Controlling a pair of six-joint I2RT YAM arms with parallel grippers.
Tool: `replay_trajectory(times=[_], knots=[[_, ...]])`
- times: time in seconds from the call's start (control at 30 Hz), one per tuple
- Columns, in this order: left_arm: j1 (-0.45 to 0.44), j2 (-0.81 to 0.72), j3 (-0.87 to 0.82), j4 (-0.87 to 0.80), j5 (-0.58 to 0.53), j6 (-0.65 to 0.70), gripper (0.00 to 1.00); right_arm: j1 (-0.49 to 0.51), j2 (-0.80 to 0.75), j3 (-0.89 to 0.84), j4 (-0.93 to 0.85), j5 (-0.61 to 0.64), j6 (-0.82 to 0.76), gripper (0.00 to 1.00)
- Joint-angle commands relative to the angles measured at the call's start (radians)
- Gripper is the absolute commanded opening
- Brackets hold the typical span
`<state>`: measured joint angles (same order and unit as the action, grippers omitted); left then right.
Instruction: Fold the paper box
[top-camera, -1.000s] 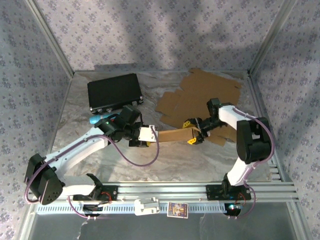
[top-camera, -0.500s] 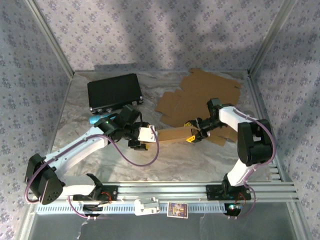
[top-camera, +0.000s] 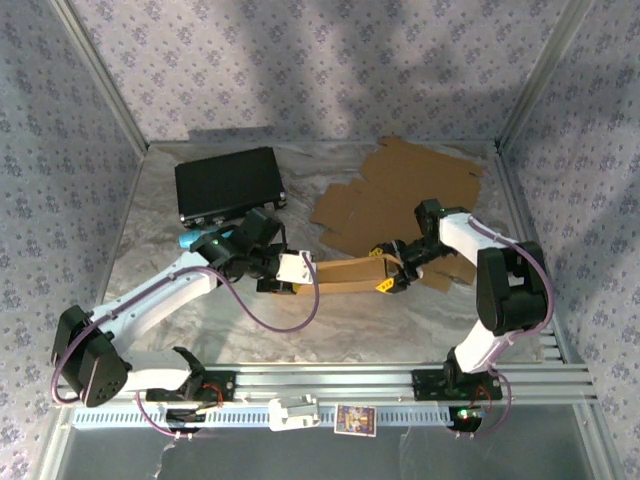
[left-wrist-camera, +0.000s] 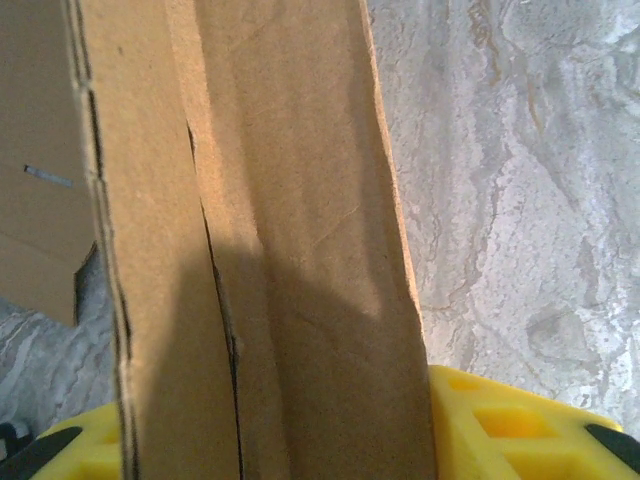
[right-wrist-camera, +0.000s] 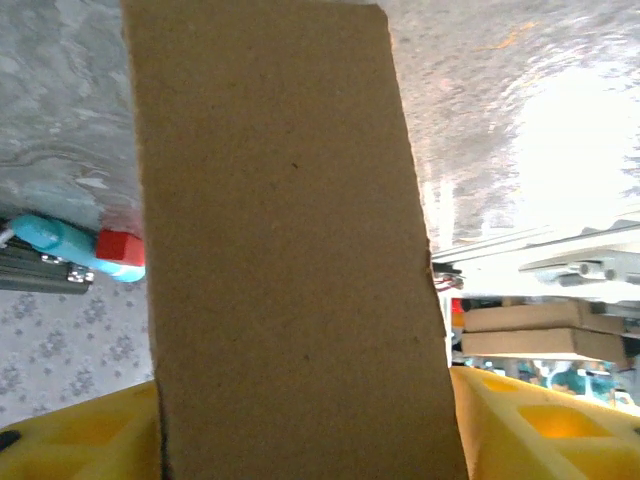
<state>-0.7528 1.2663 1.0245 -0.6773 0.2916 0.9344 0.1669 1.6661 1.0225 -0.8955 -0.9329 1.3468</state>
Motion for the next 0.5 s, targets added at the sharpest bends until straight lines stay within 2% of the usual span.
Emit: replay_trajectory(times=[0.0,0.27,0.37,0.47], knots=[[0.000,0.017,0.018,-0.119,0.083,0.030,0.43,-0.024,0.017,0.105,-0.109,0.027,-0.088,0.69],[0.006,0.016,0.049,-0.179,0.086,0.006,0.44,-0.101,-0.026,0.363,-0.370,0.211,-0.374,0.75],[0.007,0.011,0.061,-0.209,0.083,-0.011,0.44,-0.118,-0.060,0.444,-0.445,0.359,-0.519,0.73],[0.007,0.001,0.071,-0.248,0.078,-0.036,0.45,-0.105,-0.140,0.494,-0.407,0.525,-0.660,0.66]])
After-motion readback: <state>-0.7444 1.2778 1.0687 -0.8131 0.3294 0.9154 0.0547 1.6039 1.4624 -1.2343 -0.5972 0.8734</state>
